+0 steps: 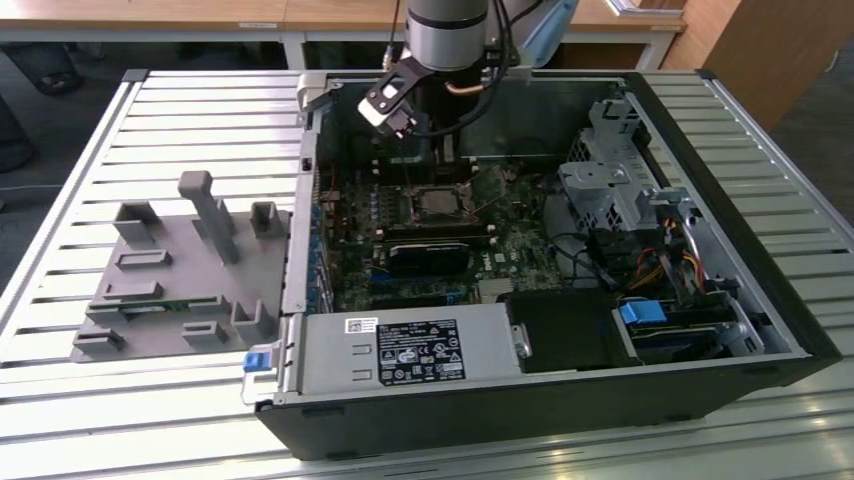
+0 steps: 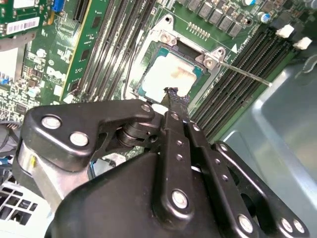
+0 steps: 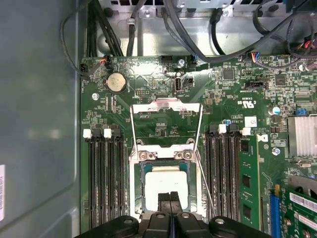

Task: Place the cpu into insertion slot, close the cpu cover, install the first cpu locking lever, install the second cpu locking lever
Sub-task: 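Close the cpu cover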

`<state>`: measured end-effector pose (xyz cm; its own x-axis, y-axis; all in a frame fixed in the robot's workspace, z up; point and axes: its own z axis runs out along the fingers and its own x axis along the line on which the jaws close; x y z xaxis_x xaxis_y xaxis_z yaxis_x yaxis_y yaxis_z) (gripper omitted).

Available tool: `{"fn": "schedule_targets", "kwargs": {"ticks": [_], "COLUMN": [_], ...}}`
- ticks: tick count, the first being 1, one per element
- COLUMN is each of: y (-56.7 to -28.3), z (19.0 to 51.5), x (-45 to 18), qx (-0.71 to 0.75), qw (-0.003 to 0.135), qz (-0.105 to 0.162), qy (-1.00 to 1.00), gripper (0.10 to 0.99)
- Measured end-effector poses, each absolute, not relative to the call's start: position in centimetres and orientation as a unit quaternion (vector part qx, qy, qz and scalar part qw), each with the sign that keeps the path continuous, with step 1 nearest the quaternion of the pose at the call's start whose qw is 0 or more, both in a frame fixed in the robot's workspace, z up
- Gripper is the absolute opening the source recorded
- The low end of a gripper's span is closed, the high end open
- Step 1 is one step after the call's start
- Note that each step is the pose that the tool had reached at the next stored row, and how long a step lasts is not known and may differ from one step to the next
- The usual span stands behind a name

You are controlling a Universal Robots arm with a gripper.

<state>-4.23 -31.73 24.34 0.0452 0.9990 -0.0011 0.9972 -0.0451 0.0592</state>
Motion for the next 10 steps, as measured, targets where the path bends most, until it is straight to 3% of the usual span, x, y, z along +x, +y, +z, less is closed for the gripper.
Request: {"fn": "schedule_targets", "kwargs": {"ticks": [10], "y": [-31.7], "z": [26.5], "x": [-4.2], "qx": [0.723], "qw": [0.019], "qz": [0.018], "qy": [0.691], "gripper": [0.106]}}
